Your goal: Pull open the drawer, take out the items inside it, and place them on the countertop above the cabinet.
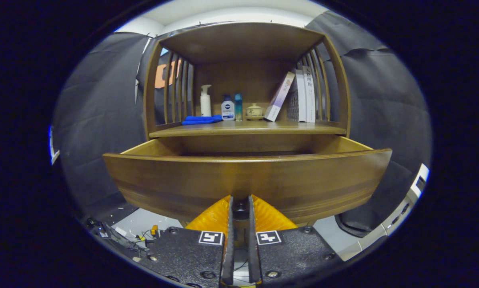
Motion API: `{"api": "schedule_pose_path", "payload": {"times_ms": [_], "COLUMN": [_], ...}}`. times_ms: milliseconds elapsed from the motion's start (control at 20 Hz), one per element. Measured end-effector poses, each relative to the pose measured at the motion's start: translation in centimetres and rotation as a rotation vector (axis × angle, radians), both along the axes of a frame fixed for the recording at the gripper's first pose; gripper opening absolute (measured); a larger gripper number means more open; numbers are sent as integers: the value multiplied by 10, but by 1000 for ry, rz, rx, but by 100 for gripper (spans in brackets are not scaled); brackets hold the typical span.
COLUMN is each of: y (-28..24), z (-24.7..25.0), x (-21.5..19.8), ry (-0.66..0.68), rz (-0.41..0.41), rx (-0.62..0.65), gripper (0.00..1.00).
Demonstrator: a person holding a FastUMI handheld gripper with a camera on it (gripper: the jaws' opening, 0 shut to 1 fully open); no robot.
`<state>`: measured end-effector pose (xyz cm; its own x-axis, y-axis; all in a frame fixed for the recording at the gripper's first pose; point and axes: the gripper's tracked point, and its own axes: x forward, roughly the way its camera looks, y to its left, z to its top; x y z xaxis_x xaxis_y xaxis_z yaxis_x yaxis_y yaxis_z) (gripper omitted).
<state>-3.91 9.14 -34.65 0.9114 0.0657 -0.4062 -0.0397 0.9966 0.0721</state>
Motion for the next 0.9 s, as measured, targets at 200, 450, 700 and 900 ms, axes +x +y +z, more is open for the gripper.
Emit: {"api": "schedule_pose_path", "payload": {"times_ms": [200,450,700,900], "y": [3,2,14,18], "z": [3,21,41,79], "x": [-13,-31,-40,-18], "ry": [0,-86,17,67], "rz": [31,72,123,164], "rx": [-6,-116,7,64], "gripper": [17,13,13,30]}}
